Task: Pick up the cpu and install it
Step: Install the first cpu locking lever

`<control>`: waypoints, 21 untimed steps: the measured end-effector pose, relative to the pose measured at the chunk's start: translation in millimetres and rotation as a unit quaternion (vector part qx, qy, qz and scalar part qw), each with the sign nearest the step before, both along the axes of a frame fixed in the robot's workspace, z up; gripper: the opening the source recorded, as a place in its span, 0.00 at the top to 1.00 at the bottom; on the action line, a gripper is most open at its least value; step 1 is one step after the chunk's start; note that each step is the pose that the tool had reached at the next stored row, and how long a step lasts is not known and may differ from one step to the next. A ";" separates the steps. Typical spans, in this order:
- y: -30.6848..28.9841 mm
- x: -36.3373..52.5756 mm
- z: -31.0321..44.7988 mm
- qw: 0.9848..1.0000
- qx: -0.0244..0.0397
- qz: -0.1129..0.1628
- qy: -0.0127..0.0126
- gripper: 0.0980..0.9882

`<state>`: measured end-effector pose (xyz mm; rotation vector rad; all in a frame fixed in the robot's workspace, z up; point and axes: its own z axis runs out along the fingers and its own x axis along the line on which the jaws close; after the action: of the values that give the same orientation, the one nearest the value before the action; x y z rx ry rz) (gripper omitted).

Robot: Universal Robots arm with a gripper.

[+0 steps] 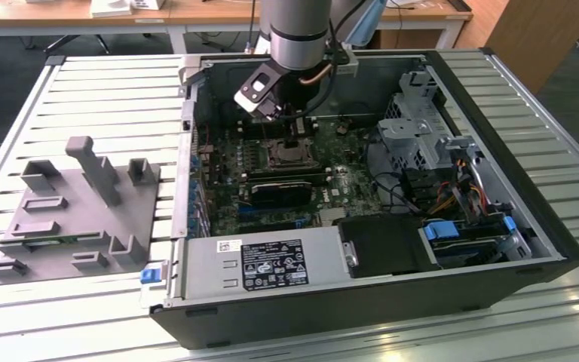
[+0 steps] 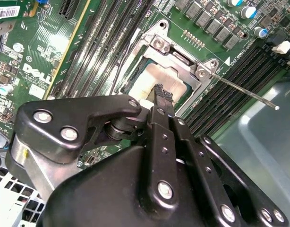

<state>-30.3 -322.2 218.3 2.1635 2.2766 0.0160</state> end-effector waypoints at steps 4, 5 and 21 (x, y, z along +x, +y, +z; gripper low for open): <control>0.0 0.0 1.7 1.000 0.000 0.000 0.000 0.99; 0.0 0.0 2.2 1.000 0.000 0.000 0.000 0.99; 0.0 0.0 14.2 1.000 0.000 0.000 0.000 0.99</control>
<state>-30.3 -322.2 232.5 2.1634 2.2767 0.0161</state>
